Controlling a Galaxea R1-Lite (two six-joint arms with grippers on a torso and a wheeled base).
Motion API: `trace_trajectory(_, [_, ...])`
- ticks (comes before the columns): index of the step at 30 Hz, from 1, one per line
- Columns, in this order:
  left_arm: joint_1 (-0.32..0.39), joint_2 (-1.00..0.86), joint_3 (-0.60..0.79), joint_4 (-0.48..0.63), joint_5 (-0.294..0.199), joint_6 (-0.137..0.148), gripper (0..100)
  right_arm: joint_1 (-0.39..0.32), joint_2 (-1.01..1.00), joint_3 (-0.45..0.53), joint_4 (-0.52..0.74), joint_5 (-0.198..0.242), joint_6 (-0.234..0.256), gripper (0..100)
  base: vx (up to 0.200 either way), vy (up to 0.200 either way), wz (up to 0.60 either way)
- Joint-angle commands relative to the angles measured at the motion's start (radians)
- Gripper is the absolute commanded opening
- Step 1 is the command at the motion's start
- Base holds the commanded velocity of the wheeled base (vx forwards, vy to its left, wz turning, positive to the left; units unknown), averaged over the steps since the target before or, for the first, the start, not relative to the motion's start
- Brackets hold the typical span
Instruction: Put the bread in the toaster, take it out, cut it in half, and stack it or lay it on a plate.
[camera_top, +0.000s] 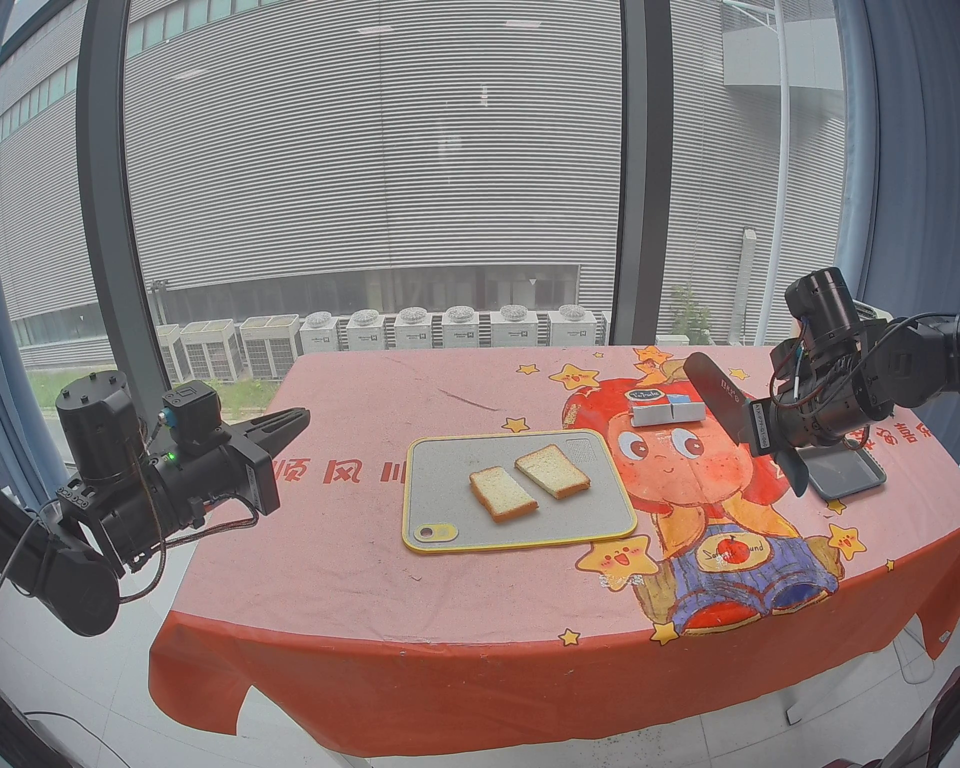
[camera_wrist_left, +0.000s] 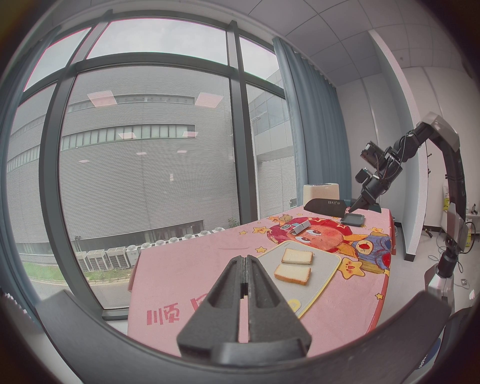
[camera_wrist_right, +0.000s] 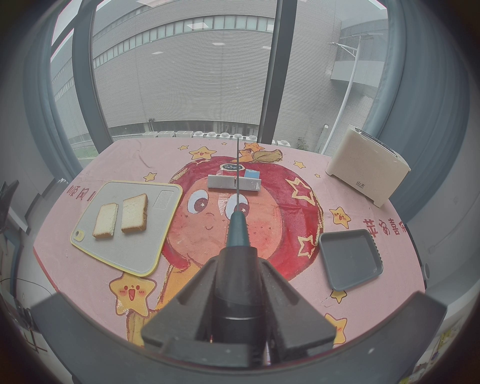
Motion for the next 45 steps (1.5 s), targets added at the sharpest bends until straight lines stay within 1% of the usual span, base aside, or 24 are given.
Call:
trace_trajectory(1, [0.025,-0.100,0.003,0.011,0.004,-0.014,0,0.005,-0.003,-0.008,-0.001,0.000,-0.002,0,0.000,0.000,0.00])
trace_trajectory(3, [0.028,-0.102,0.003,0.011,0.004,-0.014,0,0.005,-0.003,-0.008,-0.001,0.000,-0.002,0,0.000,0.000,0.00])
trace_trajectory(4, [0.078,-0.140,0.030,0.006,0.012,-0.031,0,0.005,0.003,-0.016,0.001,0.000,-0.002,0,0.000,0.000,0.00])
trace_trajectory(5, [0.095,-0.165,0.052,0.001,0.012,-0.034,0,0.005,0.003,-0.013,0.001,0.000,-0.002,0,0.000,0.000,0.00])
trace_trajectory(6, [0.095,-0.165,0.052,0.001,0.012,-0.034,0,0.005,0.003,-0.013,0.001,0.000,-0.002,0,0.000,0.000,0.00])
trace_trajectory(7, [0.108,-0.202,0.090,0.005,0.018,-0.037,0,0.005,0.003,-0.010,0.001,0.000,-0.002,0,0.000,0.000,0.00])
trace_trajectory(10, [0.114,-0.267,0.150,0.011,0.036,-0.057,0,0.004,0.001,-0.013,0.001,0.000,-0.002,0,0.000,0.000,0.00])
trace_trajectory(11, [0.115,-0.277,0.156,0.011,0.036,-0.057,0,0.004,0.001,-0.013,0.001,0.000,-0.002,0,0.000,0.000,0.00])
trace_trajectory(12, [0.117,-0.304,0.176,0.015,0.038,-0.049,0,0.001,0.001,-0.016,0.001,0.000,-0.002,0,0.000,0.000,0.00])
trace_trajectory(15, [0.117,-0.364,0.222,0.021,0.036,-0.049,0,-0.003,0.005,-0.014,0.001,-0.003,-0.002,0,0.000,0.000,0.00])
trace_trajectory(16, [0.115,-0.381,0.233,0.023,0.036,-0.049,100,-0.001,0.003,-0.011,0.001,-0.003,-0.002,0,0.000,0.000,0.00])
trace_trajectory(22, [0.117,-0.491,0.285,0.023,0.039,-0.057,100,0.004,-0.003,-0.004,0.001,-0.006,0.000,0,0.000,0.000,0.00])
trace_trajectory(28, [0.123,-0.613,0.383,0.023,0.041,-0.058,100,0.004,-0.009,0.010,0.001,-0.008,-0.002,0,0.000,0.000,0.00])
trace_trajectory(30, [0.155,-0.663,0.426,0.023,0.041,-0.060,100,0.005,-0.012,0.016,0.001,-0.009,-0.002,0,0.000,0.000,0.00])
trace_trajectory(31, [0.157,-0.666,0.429,0.023,0.041,-0.060,100,0.005,-0.012,0.016,0.001,-0.009,-0.002,0,0.000,0.000,0.00])
trace_trajectory(32, [0.180,-0.700,0.460,0.023,0.033,-0.061,100,0.007,-0.012,0.016,0.001,-0.011,-0.002,0,0.000,0.000,0.00])
trace_trajectory(35, [0.190,-0.746,0.503,0.034,0.033,-0.061,100,0.008,-0.012,0.019,0.001,-0.011,0.000,0,0.000,0.000,0.00])
trace_trajectory(39, [0.192,-0.855,0.501,0.153,0.038,-0.063,100,0.008,-0.022,0.019,0.001,-0.011,-0.002,0,0.000,0.000,0.00])
trace_trajectory(42, [0.190,-0.984,0.501,0.299,0.032,-0.063,100,0.008,-0.025,0.022,0.001,-0.011,-0.002,0,0.000,0.000,0.00])
trace_trajectory(44, [0.189,-1.074,0.495,0.416,0.033,-0.063,100,0.010,-0.026,0.027,0.001,-0.011,-0.002,0,0.000,0.000,0.00])
trace_trajectory(45, [0.190,-1.110,0.492,0.454,0.033,-0.063,100,0.011,-0.028,0.027,0.001,-0.011,-0.002,0,0.000,0.000,0.00])
